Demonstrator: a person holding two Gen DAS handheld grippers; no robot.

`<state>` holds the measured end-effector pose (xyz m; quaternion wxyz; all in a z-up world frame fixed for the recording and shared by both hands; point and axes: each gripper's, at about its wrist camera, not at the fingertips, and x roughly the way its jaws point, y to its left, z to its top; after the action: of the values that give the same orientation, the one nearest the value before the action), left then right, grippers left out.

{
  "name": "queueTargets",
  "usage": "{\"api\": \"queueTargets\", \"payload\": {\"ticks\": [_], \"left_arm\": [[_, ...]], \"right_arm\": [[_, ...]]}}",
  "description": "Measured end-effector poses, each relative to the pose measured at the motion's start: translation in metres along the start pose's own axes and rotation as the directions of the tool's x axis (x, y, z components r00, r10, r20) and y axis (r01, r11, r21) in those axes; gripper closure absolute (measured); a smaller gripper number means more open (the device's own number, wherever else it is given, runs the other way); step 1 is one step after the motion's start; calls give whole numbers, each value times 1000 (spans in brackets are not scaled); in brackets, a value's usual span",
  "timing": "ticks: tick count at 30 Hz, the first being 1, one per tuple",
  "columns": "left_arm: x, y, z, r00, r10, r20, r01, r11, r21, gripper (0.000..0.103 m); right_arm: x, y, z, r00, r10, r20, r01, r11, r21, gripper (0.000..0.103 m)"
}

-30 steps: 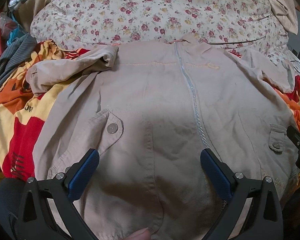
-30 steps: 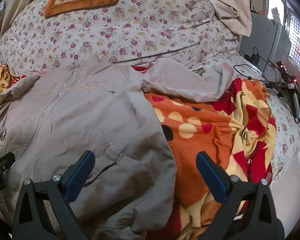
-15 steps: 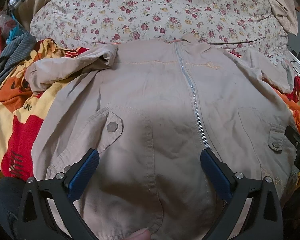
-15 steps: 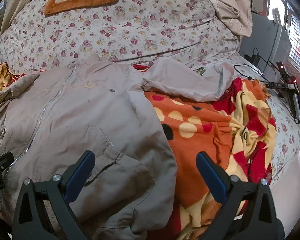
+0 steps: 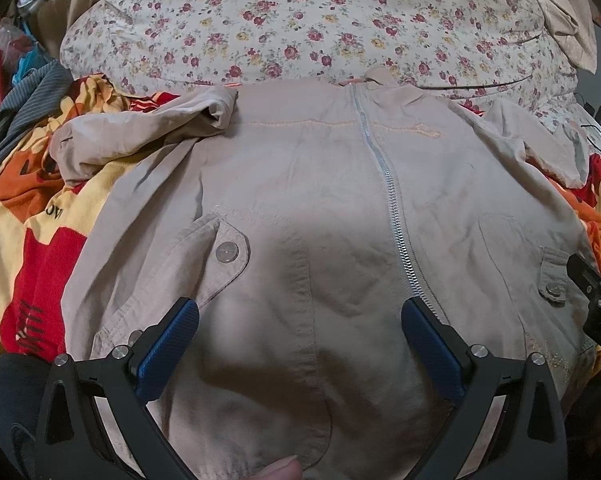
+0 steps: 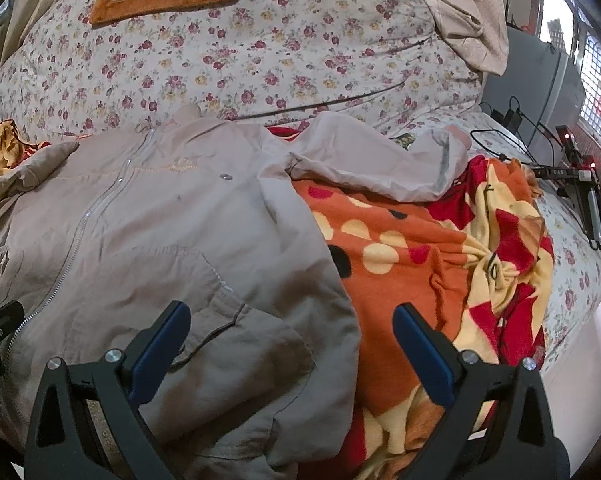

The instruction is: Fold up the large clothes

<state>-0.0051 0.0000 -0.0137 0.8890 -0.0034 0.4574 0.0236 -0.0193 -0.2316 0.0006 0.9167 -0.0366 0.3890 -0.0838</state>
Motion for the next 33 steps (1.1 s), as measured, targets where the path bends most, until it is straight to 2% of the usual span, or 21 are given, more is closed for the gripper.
{"api": "queueTargets", "payload": {"ticks": [14,17,20,23,26,29,30,32,33], "left_arm": [[-2,3,5,1000,4,3,-4,1000,2,3],[1,12,23,1000,10,15,-10,1000,2,3],[15,20,47,998,53,17,-54,998,30,3],[37,37,72,994,113,13,-113,994,12,3],[60,50,90,986,163,25,-164,986,7,3],[88,60,92,990,135,-38,-136,991,-9,3],[99,60,87,989,125,-73,-126,992,-9,2],[98,66,81,996,90,-18,-91,995,-48,1],[96,70,78,998,69,-14,-70,996,-49,1]], "right_arm": [[-2,6,3,1000,5,7,-5,1000,-9,0],[-11,12,20,998,45,38,-44,998,-35,0],[-12,21,53,990,132,50,-128,989,-75,0],[9,34,86,974,227,-1,-225,967,-117,0],[46,54,101,969,238,-60,-245,956,-161,0],[83,66,93,959,259,-112,-271,956,-109,0],[95,68,88,949,281,-142,-294,953,-79,0],[116,70,78,926,311,-213,-324,946,-28,0],[123,73,72,927,299,-228,-314,949,-33,0]]}}
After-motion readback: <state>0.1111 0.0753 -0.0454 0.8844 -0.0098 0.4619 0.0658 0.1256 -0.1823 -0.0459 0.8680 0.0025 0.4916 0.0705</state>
